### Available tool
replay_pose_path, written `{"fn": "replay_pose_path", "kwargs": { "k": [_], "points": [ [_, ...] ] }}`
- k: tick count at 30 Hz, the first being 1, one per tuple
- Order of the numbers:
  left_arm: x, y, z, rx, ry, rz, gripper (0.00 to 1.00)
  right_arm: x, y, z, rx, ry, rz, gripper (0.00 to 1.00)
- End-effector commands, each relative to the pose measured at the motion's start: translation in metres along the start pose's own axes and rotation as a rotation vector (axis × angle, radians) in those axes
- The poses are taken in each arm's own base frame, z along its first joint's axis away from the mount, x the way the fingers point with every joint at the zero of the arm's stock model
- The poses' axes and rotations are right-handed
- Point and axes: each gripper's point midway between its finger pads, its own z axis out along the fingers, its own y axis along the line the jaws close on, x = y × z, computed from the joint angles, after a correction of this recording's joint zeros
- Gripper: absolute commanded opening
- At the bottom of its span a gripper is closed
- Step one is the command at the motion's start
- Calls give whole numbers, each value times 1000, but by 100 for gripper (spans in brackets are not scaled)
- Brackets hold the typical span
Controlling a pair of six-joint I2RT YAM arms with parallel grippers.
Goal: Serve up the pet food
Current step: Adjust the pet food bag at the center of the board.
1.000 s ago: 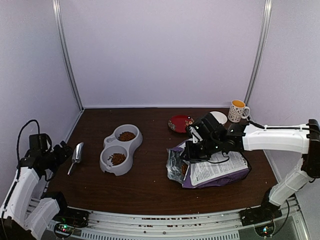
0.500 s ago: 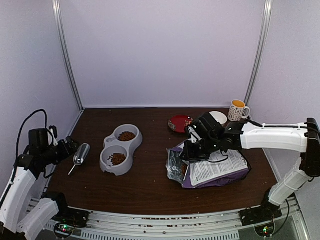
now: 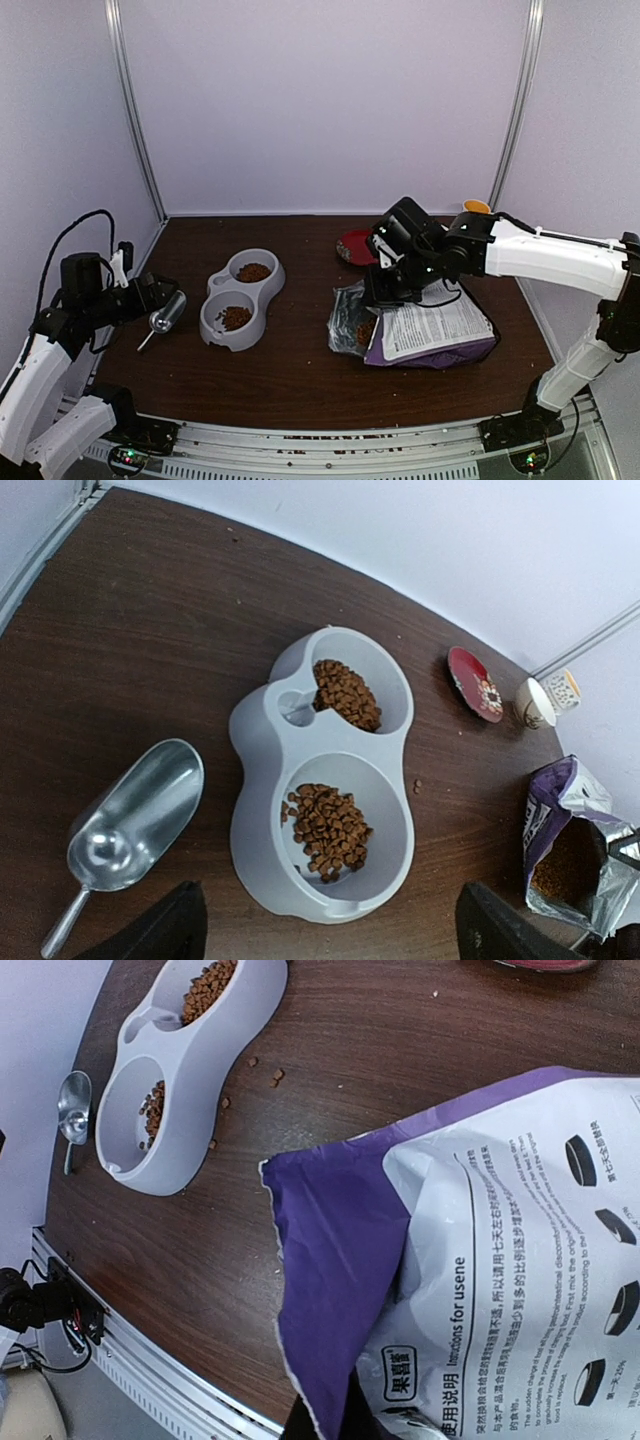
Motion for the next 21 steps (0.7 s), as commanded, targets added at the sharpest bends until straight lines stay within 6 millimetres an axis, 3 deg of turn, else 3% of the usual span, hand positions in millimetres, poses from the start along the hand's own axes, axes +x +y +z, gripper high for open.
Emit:
{"fn": "replay_pose_path", "kwargs": {
  "k": [1, 10, 17, 21],
  "points": [
    [-21, -35, -7, 142, -61, 87, 89, -17, 45, -37, -110, -61, -50, 0],
    [-24, -47, -12, 195, -61, 102, 85, -25, 89, -93, -261, -89, -92, 0],
    [-22, -49, -14, 209, -61, 104, 83, -22, 116, -122, -394, -52, -134, 0],
    [-23, -53, -16, 226, -62, 112, 82, -25, 131, -154, -478, -67, -174, 0]
  ]
}}
